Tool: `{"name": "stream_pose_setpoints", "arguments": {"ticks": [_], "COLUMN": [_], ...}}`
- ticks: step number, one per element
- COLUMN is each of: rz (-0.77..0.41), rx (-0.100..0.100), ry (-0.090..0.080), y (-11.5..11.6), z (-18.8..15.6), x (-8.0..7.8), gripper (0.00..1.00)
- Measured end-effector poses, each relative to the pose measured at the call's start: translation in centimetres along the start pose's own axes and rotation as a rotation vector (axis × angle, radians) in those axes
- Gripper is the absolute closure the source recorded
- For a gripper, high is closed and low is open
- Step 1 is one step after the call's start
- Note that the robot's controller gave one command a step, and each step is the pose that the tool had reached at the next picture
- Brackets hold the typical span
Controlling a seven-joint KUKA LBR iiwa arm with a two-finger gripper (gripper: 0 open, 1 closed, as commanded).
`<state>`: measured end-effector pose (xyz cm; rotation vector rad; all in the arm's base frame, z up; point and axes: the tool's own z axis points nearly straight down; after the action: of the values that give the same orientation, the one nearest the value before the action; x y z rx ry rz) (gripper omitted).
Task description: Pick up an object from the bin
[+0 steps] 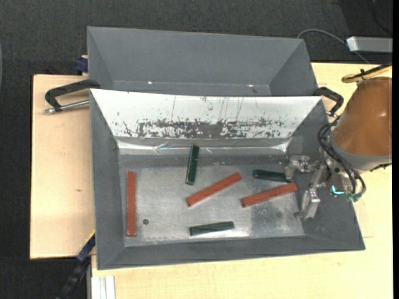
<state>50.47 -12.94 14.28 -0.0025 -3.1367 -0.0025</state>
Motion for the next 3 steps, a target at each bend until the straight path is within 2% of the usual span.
{"name": "stream_pose_setpoints", "arguments": {"ticks": [1, 2, 3], "rz": [-0.002, 0.031, 0.039], "rx": [0.001, 0.002, 0.002], "ry": [-0.006, -0.012, -0.011], "y": [0.1, 1.1, 1.1], "z": [-0.4, 5.8, 7.4], "x": [-0.1, -0.3, -0.7], "gripper": [0.00, 0.00, 1.00]}}
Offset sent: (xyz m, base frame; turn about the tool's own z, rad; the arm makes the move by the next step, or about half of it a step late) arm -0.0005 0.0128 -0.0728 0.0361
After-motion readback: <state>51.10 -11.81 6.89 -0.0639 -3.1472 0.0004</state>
